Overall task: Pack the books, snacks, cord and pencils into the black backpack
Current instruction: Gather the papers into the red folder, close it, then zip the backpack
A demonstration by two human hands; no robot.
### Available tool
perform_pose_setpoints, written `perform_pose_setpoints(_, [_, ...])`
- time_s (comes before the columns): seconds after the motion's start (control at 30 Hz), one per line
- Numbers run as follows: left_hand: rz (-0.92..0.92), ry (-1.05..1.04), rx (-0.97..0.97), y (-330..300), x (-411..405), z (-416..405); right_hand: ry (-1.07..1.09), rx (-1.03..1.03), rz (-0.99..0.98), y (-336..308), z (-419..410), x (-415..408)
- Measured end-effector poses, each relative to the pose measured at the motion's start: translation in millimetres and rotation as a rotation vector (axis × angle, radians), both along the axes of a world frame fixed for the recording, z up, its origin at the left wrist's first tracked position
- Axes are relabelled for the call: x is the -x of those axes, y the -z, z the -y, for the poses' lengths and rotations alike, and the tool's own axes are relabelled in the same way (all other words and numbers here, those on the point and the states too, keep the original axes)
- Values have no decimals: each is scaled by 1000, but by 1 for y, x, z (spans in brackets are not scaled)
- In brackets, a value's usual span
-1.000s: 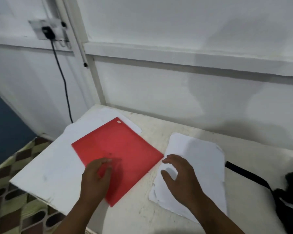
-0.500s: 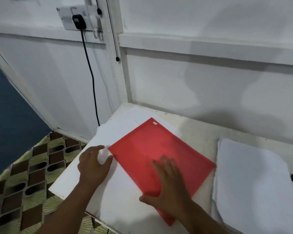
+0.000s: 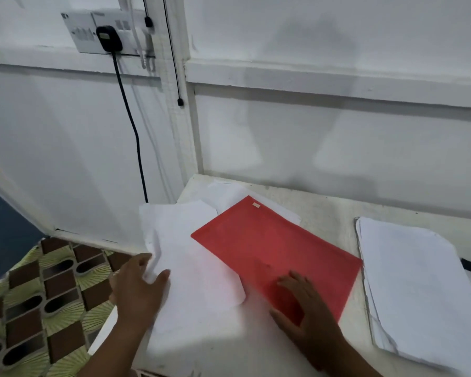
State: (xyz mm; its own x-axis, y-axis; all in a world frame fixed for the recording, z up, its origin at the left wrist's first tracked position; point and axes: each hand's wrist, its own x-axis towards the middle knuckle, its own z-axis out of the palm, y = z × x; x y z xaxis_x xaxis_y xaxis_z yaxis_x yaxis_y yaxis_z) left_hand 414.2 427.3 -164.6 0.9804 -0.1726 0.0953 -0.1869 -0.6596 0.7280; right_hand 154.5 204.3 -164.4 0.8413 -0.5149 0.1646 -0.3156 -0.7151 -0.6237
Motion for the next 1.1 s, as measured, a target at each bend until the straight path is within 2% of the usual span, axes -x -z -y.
perform_pose_setpoints(0.17, [-111, -4, 341, -11, -8, -7, -20, 146, 35, 4, 1, -6])
perform_pose_setpoints(0.27, [-106, -22, 486, -46, -14, -6, -24, 141, -58, -1, 1, -9])
perform_pose_setpoints(0.53, [116, 224, 564, -149, 12, 28, -45, -44, -124, -8, 9, -10])
perform_pose_setpoints(0.6, [130, 285, 625, -173, 26, 37, -57, -151, -132, -18, 11, -12])
perform_pose_setpoints(0.7, [112, 393, 700, -197, 47, 54, -2, -455, -57, -49, 18, -13])
perform_pose_setpoints(0.87, [-93, 537, 817, -200, 81, 99, 136, -803, 116, -82, 31, -12])
perform_pose_setpoints(0.93, [-187, 585, 835, -195, 96, 117, 162, -1137, 284, -93, 38, -5])
perform_pose_setpoints(1.0, [-271, 615, 849, -189, 109, 133, 180, -1381, 381, -107, 48, 14])
perform_pose_setpoints(1.1, [-325, 619, 807, -177, 123, 157, 223, -1250, 462, -111, 78, 50])
